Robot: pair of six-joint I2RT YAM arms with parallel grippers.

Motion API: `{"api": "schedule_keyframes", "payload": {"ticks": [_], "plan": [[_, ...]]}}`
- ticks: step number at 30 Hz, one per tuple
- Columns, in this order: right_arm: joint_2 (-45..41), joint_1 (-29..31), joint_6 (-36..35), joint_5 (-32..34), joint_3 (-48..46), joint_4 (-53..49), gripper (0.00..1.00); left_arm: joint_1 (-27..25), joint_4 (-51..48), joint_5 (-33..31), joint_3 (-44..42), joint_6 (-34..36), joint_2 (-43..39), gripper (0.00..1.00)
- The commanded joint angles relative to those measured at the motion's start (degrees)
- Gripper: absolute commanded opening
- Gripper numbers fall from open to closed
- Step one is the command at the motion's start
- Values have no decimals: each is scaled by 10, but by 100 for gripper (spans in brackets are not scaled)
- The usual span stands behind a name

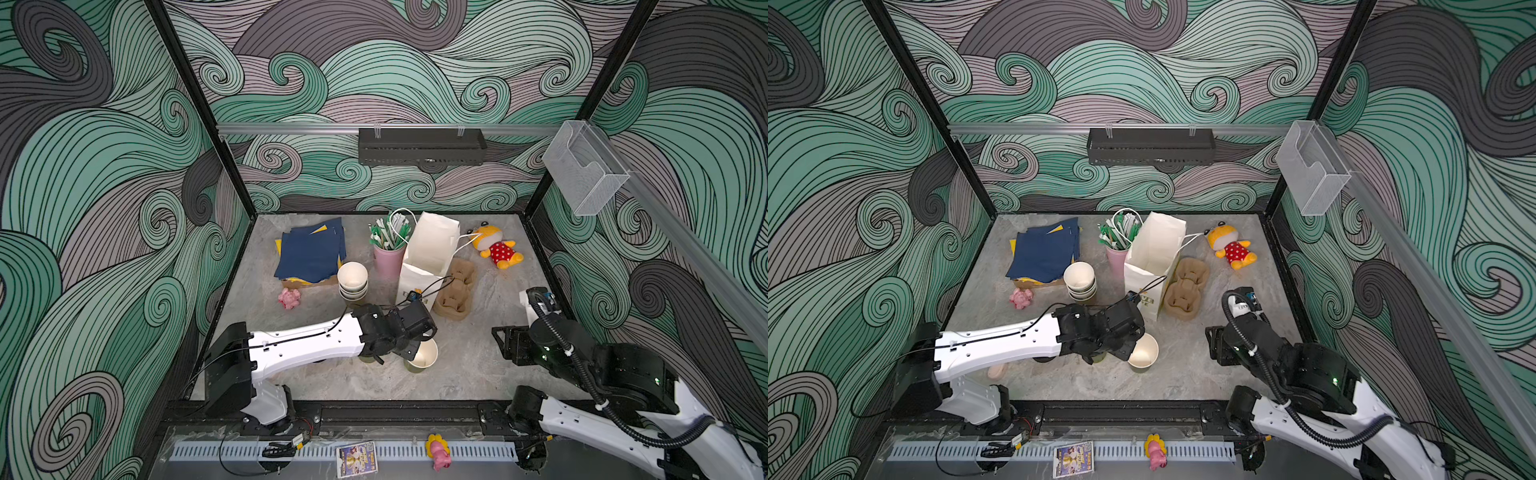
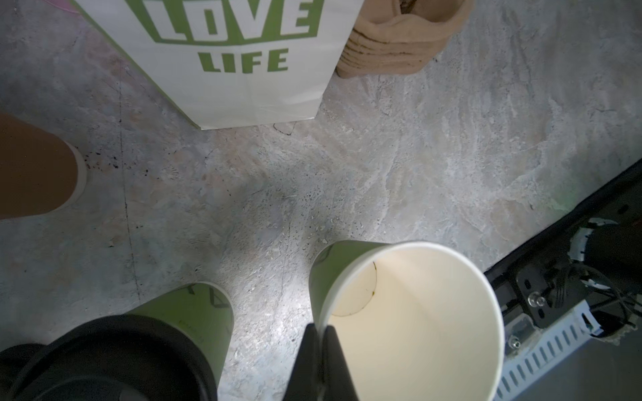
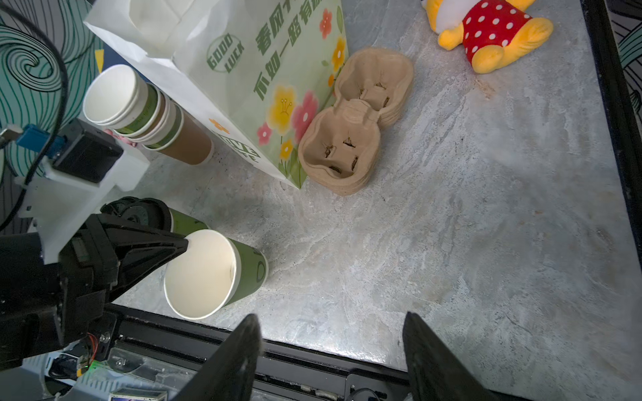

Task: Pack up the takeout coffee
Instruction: 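Pull the top green paper cup off the stack with the left gripper, then move the left gripper to a black lid on the table and grasp it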

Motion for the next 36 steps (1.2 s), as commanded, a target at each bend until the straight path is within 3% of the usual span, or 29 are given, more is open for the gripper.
{"api": "schedule_keyframes", "payload": {"ticks": [1, 3, 7, 12, 17, 20, 22, 24, 28, 32, 36], "plan": [[8, -2, -1, 7, 6, -25, 66, 10, 27, 8, 12, -25, 19, 0], [7, -1, 2, 4, 6, -24, 66, 11, 27, 9, 16, -29, 29, 0], [1, -1, 8, 0, 5, -25, 66, 12, 15, 4, 25, -32, 40, 26], [-2, -1, 4, -7, 8, -25, 66, 14, 5, -4, 20, -23, 20, 49], [23, -1, -39, -36, 30, -10, 67, 17, -48, -33, 40, 15, -95, 61], [57, -1, -120, -146, 42, 78, 69, 33, -32, -101, 9, 31, -207, 72], [78, 0, -150, -226, 39, 150, 69, 78, -29, -109, -25, 40, -282, 76], [109, -1, -169, -278, 44, 198, 69, 161, -62, -95, -47, 26, -335, 76], [181, 4, -192, -314, 75, 215, 69, 297, -151, -98, -85, -6, -395, 75], [221, 11, -201, -297, 89, 211, 69, 357, -173, -64, -148, -17, -384, 80], [222, 14, -191, -272, 81, 205, 69, 368, -151, -32, -217, -59, -370, 89]]}}
